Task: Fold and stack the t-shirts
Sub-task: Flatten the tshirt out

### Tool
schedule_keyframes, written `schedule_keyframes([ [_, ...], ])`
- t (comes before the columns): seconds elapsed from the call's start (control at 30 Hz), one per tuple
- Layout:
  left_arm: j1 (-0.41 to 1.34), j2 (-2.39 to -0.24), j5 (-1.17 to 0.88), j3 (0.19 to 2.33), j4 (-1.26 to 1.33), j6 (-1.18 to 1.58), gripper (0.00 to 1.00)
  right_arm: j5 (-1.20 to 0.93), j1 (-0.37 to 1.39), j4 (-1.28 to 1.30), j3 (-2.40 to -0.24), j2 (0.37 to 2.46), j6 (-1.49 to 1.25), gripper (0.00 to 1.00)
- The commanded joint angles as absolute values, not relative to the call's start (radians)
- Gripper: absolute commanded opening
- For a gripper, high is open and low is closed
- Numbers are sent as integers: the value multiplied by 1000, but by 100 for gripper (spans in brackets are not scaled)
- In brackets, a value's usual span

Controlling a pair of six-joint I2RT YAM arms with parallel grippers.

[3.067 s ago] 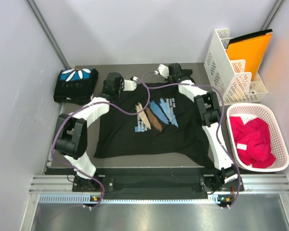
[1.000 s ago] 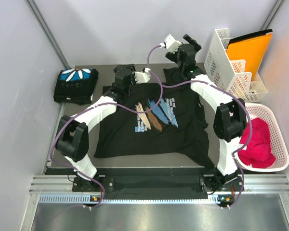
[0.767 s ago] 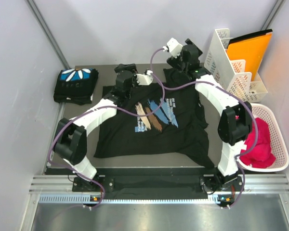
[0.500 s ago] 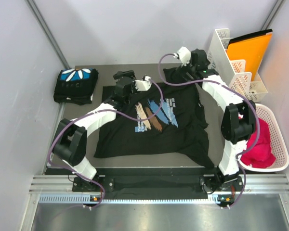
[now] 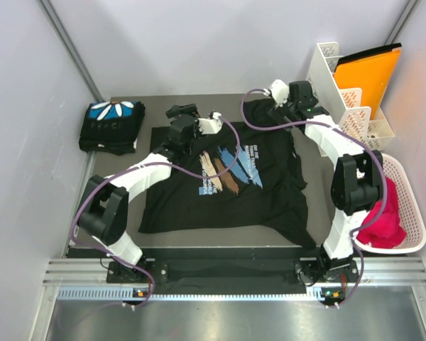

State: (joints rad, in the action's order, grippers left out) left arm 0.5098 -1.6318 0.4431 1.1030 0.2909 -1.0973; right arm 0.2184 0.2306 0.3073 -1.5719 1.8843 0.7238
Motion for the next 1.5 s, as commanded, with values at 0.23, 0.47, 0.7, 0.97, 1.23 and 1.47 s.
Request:
schedule_keyframes([
  [0.23,502,-1631,492,1182,293,-1003,84,155,213,348,-1617,1818,640,100],
  [0.47,495,-1663,399,1388,244,-752,98,-43,157,423,-1618,1732,483,100],
  [0.7,499,-1816,276,1600,256,-721,98,-84,141,483,-1643,1710,418,100],
  [0.97,489,-1810,318,1615,223,-554,97,-259,49,610,-1699,1695,368,100],
  [1.23,489,-1772,60,1571,258,-468,98,-323,40,712,-1779,1732,406,100],
  [1.47,500,-1827,160,1525,474,-629,96,-433,41,822,-1854,1758,492,100],
])
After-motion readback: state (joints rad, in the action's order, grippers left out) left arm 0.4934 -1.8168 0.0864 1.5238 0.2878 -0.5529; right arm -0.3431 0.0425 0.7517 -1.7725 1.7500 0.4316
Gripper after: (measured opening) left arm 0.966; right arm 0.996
